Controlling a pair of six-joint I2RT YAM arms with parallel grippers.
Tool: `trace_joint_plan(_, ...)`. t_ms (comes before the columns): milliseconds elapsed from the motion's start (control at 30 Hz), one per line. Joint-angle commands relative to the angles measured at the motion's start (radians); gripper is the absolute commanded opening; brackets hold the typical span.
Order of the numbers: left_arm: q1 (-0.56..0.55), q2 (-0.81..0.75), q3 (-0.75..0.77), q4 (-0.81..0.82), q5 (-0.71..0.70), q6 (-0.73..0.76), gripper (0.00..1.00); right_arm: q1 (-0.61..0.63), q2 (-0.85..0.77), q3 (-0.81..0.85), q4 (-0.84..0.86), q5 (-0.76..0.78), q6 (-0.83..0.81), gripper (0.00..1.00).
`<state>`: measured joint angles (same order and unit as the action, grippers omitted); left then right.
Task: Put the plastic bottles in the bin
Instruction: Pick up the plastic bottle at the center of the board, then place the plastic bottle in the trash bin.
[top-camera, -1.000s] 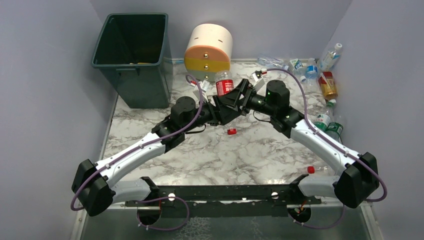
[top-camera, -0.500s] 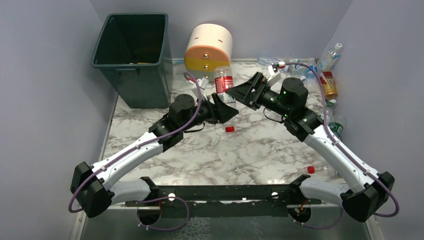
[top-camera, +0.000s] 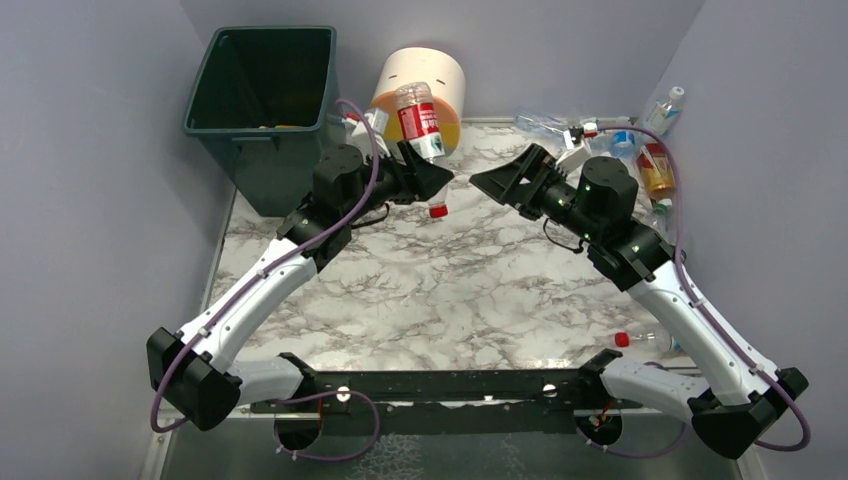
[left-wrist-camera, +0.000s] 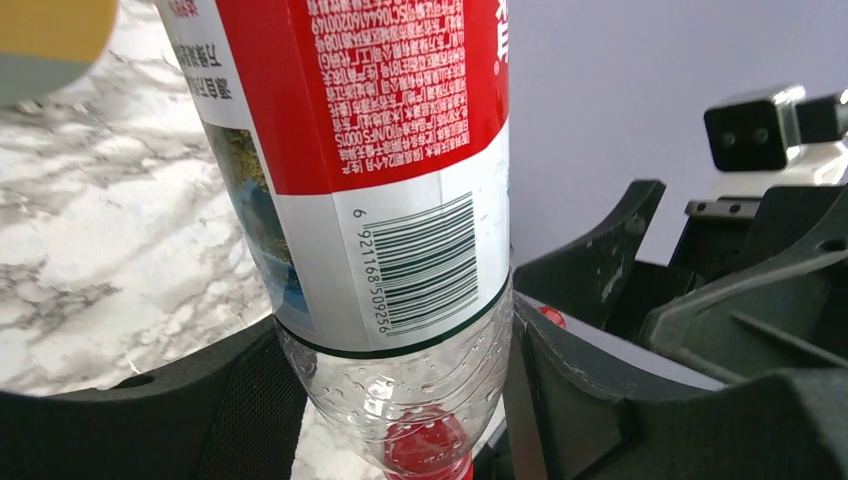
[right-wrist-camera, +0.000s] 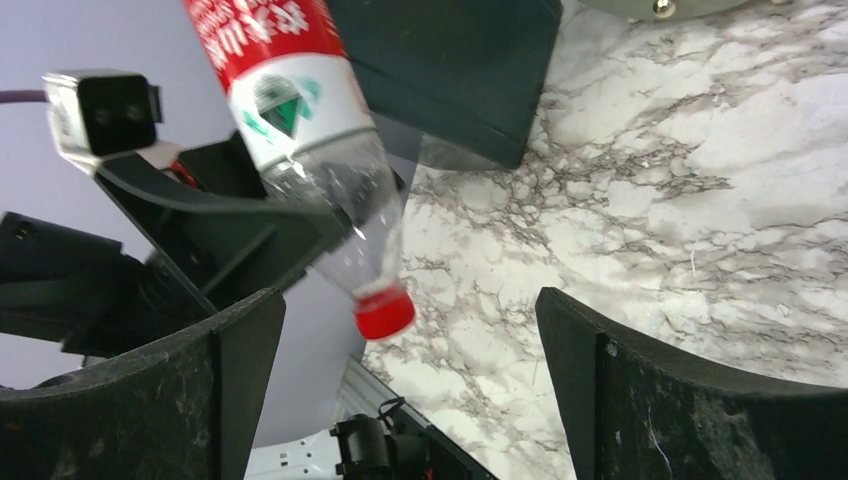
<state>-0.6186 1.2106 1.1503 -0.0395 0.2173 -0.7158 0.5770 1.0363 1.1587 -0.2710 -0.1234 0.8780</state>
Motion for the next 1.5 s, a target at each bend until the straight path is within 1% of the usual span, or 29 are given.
trace_joint_plan(0, 0.065, 0.025, 0.091, -0.027, 0.069, 0.049, 0.65, 0.003, -0.002, -0.011, -0.038, 0.047, -0.037, 0.99)
trace_joint_plan(200, 0.155, 0.076, 0.196, -0.044, 0.108, 0.066, 0.65, 0.001, 0.003, -0.033, -0.039, 0.040, -0.048, 0.99)
trace_joint_plan(233, 0.171, 0.086, 0.232, -0.051, 0.113, 0.069, 0.65, 0.001, 0.005, -0.037, -0.037, 0.037, -0.049, 0.99)
trace_joint_plan(533, 0.332, 0.162, 0.402, -0.073, 0.120, 0.089, 0.65, -0.001, 0.010, -0.075, -0.028, 0.005, -0.049, 0.99)
trace_joint_plan(967, 0.590, 0.243, 0.581, -0.041, 0.155, 0.040, 0.66, 0.000, -0.004, -0.116, -0.037, -0.034, -0.041, 0.99)
trace_joint_plan(1100, 0.661, 0.261, 0.618, -0.029, 0.168, 0.020, 0.65, 0.000, -0.007, -0.123, -0.042, -0.042, -0.038, 0.99)
trace_joint_plan(1333, 0.787, 0.280, 0.631, 0.018, 0.193, -0.027, 0.66, 0.000, -0.008, -0.125, -0.052, -0.056, -0.039, 0.99)
trace_joint_plan(1467, 0.837, 0.294, 0.639, 0.018, 0.188, -0.018, 0.66, 0.000, -0.009, -0.128, -0.058, -0.059, -0.038, 0.99)
